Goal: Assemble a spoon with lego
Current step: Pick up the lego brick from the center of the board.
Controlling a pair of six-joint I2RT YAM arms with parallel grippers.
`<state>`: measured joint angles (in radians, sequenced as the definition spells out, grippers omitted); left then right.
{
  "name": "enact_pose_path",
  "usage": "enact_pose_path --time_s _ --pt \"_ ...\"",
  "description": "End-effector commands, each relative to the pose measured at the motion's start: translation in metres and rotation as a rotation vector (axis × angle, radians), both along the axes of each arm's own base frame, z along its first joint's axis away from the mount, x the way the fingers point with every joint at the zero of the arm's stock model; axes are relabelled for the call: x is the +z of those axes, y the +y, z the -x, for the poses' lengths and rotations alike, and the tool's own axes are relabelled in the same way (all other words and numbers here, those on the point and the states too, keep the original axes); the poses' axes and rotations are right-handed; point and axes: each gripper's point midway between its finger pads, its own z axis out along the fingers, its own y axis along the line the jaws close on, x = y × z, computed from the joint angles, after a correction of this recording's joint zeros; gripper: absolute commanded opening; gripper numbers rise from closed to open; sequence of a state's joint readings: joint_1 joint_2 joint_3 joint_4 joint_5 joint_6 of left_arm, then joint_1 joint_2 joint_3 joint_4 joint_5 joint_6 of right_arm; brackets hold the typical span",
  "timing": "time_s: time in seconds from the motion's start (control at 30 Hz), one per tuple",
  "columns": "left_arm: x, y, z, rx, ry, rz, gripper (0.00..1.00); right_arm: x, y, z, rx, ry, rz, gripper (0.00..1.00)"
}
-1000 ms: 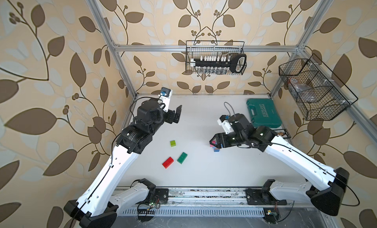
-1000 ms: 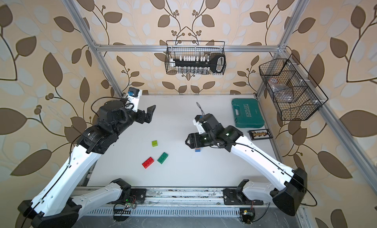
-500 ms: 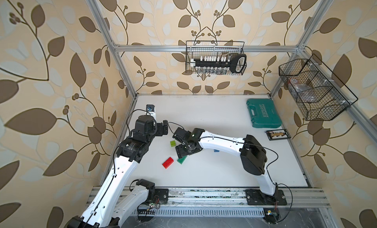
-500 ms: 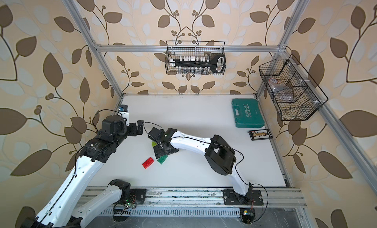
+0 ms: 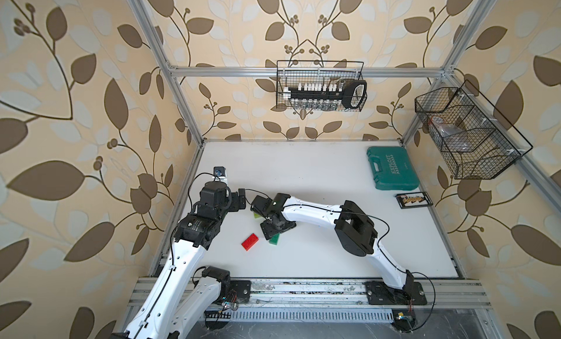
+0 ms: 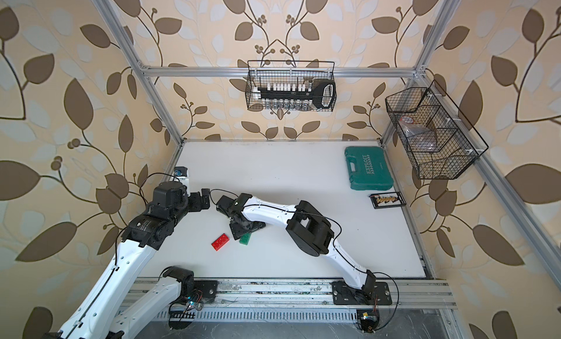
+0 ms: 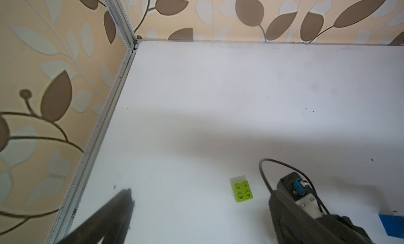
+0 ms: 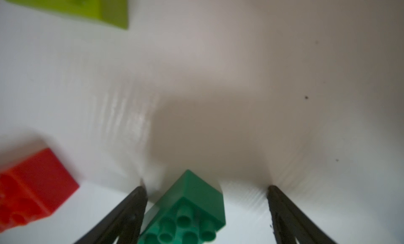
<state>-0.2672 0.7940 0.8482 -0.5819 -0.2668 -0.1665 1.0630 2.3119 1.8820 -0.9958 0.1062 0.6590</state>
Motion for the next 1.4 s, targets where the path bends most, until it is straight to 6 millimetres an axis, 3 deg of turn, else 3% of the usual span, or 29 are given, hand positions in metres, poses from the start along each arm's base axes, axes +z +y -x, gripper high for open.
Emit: enact_pose_path --time_s 0.0,0.3,0.57,0.87,1.1,1.37 --pt "0.001 -0.002 -0.002 0.000 -0.001 0.030 0.99 0.013 -0.023 0.011 0.039 0.003 0.045 0.84" --pt "-0.003 -0.006 0.002 -0.014 0.026 0.057 0.99 0.008 -0.001 0.024 0.142 0.081 -0.133 0.64" --pt "-0.006 -0.005 0.007 -0.010 0.038 0.054 0.99 0.007 0.003 0.018 0.236 0.058 -0.110 0.59" --pt "-0.014 -0.006 0.010 -0.016 0.058 0.059 0.99 0.009 -0.009 0.014 0.282 0.045 -0.027 0.29" --pt "-0.014 -0.005 0.014 -0.017 0.052 0.066 0.99 0.003 -0.015 0.018 0.317 0.059 0.019 0.45" --pt "-0.016 -0.006 0.014 -0.014 0.060 0.072 0.99 -0.006 -0.015 0.020 0.311 0.059 0.042 0.44"
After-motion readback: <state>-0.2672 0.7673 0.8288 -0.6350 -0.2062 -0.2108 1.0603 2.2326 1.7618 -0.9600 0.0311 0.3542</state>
